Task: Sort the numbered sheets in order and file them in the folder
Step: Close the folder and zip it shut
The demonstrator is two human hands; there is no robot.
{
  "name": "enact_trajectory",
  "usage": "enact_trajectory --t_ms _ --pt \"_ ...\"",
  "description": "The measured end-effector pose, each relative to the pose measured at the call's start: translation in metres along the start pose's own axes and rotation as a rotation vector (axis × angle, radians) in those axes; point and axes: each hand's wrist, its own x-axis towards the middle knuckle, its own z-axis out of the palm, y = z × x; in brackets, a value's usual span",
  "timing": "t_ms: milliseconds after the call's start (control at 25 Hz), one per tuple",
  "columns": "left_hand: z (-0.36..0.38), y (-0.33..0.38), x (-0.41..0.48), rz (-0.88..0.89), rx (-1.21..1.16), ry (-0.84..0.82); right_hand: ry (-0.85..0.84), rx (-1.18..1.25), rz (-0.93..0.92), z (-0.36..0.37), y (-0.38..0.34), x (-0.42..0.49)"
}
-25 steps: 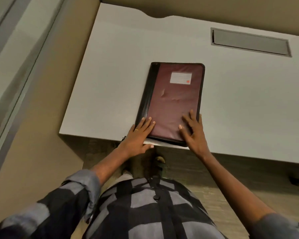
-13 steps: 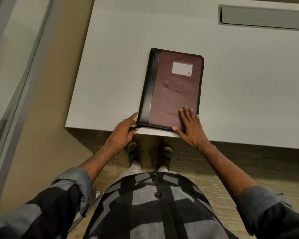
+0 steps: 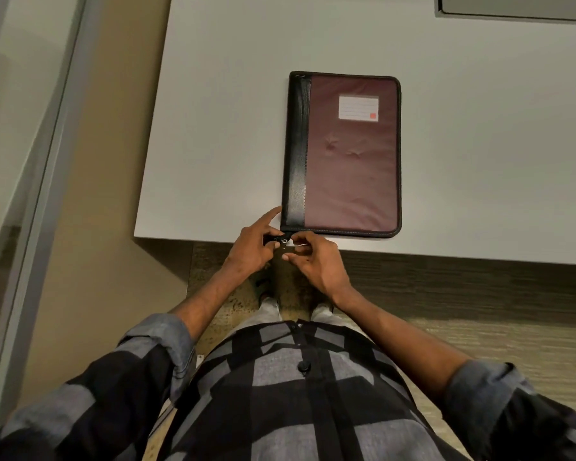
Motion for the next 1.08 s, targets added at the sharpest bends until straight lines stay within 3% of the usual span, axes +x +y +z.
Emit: enact_trajectory --t_ms 200,440,600,760,1000,1080 --pt "-0.019 0.004 0.007 -0.043 -0.088 -0.125 0.109 0.139 0.107 0.021 -0.006 0.012" --pt "-0.033 0.004 0.001 0.000 -0.095 -0.188 0.188 0.034 0.085 0.033 -0.008 0.011" --pt "-0.036 0.005 0.003 0.085 0.049 -0.172 0.188 -0.150 0.047 0.026 -0.010 0.008" --pt "-0.038 0.006 0.011 0.136 0.178 -0.161 0.291 -0.212 0.127 0.011 -0.002 0.003" --pt "-0.037 0.003 0.020 0.159 0.277 -0.209 0.558 -0.248 0.387 -0.035 0.031 -0.015" --pt "-0.039 0.008 0.021 0.281 0.411 -0.138 0.599 -0.236 0.424 -0.051 0.040 -0.019"
